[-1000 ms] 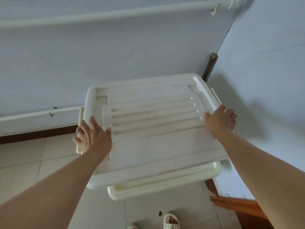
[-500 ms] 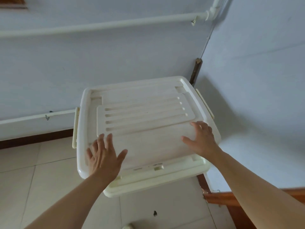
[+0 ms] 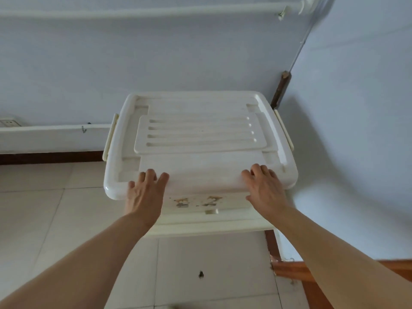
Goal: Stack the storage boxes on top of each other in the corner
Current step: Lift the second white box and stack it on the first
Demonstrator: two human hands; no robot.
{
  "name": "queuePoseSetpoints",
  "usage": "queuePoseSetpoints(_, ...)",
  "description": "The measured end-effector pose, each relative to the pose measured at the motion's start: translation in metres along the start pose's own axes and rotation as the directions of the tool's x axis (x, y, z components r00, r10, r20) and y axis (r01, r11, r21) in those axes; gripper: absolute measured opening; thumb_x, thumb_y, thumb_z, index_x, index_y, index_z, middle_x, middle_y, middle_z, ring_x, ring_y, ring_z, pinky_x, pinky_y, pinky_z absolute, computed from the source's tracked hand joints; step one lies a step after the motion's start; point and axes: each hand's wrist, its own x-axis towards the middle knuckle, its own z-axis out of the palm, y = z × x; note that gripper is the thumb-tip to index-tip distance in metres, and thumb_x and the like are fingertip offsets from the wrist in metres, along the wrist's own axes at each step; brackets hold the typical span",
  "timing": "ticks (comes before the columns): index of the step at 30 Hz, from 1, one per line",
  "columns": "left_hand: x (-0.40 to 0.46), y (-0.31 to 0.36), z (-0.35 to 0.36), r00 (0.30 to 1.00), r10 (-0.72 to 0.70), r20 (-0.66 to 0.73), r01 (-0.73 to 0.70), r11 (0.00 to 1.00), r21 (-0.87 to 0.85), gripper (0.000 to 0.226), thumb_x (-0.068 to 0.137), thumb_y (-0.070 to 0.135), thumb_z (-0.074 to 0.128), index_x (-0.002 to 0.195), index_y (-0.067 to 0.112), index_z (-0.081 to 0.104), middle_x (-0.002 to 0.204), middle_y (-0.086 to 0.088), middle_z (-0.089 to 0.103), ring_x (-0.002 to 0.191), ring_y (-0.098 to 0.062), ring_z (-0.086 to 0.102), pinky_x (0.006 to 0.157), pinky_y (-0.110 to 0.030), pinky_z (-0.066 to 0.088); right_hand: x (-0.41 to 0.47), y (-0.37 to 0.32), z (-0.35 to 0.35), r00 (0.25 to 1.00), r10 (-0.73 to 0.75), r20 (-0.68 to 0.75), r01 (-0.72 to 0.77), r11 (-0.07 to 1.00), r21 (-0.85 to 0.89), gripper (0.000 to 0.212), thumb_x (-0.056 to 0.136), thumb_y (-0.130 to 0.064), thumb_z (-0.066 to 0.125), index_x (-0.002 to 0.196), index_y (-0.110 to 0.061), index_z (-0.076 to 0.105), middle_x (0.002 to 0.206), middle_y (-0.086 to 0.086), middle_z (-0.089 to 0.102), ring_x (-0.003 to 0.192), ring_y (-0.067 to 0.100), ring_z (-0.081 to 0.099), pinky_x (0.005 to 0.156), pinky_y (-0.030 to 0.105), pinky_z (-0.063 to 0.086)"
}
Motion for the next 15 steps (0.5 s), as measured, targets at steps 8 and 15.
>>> queuePoseSetpoints(8,0.012,0.0001,-0.0032,0.996,0.081,0.028,-0.084,0.987,0.138,0.05,0.086,0.011,0.059,0.127,0.024,0.035,0.112,-0.003,0.041,0.102,-0.019,0.045,0.074,-0.027,0.043,0.004,-0.0086,-0.0012,0.989,0.028,-0.143,-0.04,0.996,-0.085,0.046,0.04,0.009,0.08,0.08,-0.006,0.061,0.075,0.01,0.057,0.062,0.023,0.055,0.05,0.031,0.047)
queuePoseSetpoints(15,0.0101,0.0047,-0.001,0.993,0.112,0.022,-0.114,0.972,0.207,0.053,0.079,0.001,0.058,0.123,0.021,0.035,0.111,-0.003,0.038,0.099,-0.018,0.044,0.065,-0.026,0.034,0.0023,-0.0072,-0.0022,0.978,0.021,-0.207,-0.043,0.994,-0.1,0.048,0.028,0.014,0.077,0.068,-0.008,0.062,0.064,0.007,0.055,0.052,0.02,0.053,0.039,0.024,0.038)
